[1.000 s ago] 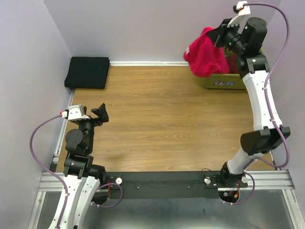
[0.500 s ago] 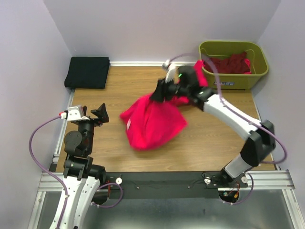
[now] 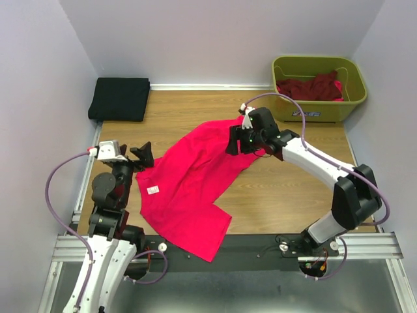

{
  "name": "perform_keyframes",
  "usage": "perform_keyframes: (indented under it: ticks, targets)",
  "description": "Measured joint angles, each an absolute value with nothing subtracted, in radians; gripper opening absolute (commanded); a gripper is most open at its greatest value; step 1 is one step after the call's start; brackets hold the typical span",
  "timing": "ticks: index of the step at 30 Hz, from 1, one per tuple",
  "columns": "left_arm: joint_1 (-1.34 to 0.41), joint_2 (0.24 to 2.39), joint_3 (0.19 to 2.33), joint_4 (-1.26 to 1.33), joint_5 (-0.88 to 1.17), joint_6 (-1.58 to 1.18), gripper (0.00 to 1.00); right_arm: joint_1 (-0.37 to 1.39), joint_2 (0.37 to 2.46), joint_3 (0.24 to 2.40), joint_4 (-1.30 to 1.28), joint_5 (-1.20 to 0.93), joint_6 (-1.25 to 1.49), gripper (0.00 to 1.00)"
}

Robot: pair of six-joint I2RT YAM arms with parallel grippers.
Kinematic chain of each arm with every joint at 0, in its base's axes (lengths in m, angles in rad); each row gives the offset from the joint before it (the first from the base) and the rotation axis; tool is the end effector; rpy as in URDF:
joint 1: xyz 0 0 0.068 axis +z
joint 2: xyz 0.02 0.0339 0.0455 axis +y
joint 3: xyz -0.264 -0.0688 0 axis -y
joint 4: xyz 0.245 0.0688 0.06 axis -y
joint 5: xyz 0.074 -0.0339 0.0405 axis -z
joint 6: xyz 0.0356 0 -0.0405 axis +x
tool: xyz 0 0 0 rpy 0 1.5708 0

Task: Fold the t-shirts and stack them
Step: Move the tshirt to the center of the board, then flatten the tshirt out

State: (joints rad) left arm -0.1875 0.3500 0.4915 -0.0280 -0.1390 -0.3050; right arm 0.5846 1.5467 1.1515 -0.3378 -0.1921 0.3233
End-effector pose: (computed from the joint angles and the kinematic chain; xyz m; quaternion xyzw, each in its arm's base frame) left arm 0.1136 -0.0165 0.3104 -0.0907 0.6601 -0.1366 0.7331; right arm 0.2830 0.1954 0.2656 -0.1571 0.8965 0.2563 0.3255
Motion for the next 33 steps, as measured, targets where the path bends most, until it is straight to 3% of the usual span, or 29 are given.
perform_keyframes:
  ticks: [7, 19, 25, 33]
  targets:
    - [-0.187, 0.53, 0.496, -0.046, -0.038, -0.402, 0.93, 0.548, 1.647, 1.151, -0.339, -0.116, 0.276, 0.53]
    - [-0.19, 0.738, 0.497, -0.051, 0.05, -0.507, 0.93, 0.517, 1.827, 1.126, -0.332, -0.089, 0.257, 0.55]
    - [-0.19, 0.765, 0.497, -0.05, 0.046, -0.527, 0.93, 0.515, 1.731, 0.996, -0.292, -0.095, 0.314, 0.58]
    - [-0.19, 0.828, 0.497, -0.051, -0.013, -0.526, 0.93, 0.515, 1.41, 0.73, -0.547, -0.142, 0.481, 0.65]
